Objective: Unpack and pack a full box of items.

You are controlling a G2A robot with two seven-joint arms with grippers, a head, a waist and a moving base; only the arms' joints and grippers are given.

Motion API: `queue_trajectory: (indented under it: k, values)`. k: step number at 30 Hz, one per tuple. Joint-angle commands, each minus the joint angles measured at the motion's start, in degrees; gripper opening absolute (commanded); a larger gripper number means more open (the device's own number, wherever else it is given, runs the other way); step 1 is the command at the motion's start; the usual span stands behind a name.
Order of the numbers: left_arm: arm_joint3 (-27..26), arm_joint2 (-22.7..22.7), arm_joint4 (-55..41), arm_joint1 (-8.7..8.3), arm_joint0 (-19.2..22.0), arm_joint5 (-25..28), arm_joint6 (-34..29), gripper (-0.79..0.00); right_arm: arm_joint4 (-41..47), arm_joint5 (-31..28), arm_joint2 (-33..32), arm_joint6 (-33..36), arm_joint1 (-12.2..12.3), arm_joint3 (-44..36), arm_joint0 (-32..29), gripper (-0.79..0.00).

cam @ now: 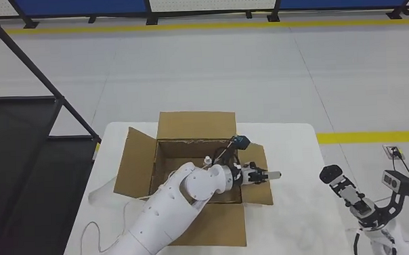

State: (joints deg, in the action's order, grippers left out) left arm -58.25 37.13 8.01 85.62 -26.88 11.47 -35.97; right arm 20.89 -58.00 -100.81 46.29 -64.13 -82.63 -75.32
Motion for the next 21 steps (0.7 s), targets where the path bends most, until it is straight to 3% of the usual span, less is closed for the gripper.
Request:
queue_trajectory:
  k: [1,13,21]
  values:
    - [1.48,-0.59,0.05,0.64,0.77,-0.49,-0.06,0.0,-0.17,0.0,0.37,-0.01,0.02,0.51,0.7,0.0]
    - [6.19,-0.23,-1.43,2.98,3.24,0.18,0.09,0.0,-0.79,0.0,2.53,-0.01,0.5,2.42,3.36,0.0]
    - [1.12,6.48,-0.29,0.98,0.56,3.5,5.17,0.0,-0.85,0.0,2.47,-1.63,0.3,3.34,4.5,0.0]
